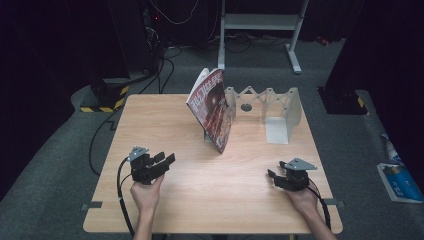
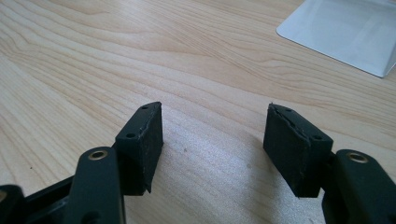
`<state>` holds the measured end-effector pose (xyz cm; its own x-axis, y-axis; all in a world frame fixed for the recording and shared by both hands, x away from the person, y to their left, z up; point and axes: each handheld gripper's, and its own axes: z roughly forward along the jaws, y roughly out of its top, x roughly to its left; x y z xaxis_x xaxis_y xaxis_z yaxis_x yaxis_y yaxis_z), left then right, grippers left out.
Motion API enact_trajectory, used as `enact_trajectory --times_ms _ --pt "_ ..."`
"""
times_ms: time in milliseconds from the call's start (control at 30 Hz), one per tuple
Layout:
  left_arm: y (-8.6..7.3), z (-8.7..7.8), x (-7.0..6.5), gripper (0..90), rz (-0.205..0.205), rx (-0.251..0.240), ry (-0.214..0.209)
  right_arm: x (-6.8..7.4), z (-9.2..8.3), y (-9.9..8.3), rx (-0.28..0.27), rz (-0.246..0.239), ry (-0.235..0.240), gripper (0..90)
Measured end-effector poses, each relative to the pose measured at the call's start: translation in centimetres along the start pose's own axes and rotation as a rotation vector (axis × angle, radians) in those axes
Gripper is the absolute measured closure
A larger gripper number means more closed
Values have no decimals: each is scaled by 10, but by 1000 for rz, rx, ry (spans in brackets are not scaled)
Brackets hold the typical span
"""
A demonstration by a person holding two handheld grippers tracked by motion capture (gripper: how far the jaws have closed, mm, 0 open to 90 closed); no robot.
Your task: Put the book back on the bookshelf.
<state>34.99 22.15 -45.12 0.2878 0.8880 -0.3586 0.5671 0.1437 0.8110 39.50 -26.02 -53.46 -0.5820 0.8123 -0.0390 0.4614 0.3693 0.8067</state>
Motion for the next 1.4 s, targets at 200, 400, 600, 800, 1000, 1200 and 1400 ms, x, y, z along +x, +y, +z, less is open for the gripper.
enact_trajectory --times_ms 200,400,600,800,1000,1200,1400 --pt "-4 4 -1 500 5 12 2 0 0 0 0 1 1 375" --pt "-6 7 -1 500 1 21 0 0 0 0 0 1 1 375" --pt "-10 12 -2 500 0 35 2 0 0 0 1 3 1 375" --pt "-14 19 -3 498 3 47 3 0 0 0 0 0 0 375" --pt "-16 23 -4 497 5 59 4 0 0 0 0 0 0 375" --pt "-18 27 -6 495 7 63 7 0 0 0 0 1 1 375" --pt "-21 33 -7 494 9 80 8 0 0 0 0 1 1 375"
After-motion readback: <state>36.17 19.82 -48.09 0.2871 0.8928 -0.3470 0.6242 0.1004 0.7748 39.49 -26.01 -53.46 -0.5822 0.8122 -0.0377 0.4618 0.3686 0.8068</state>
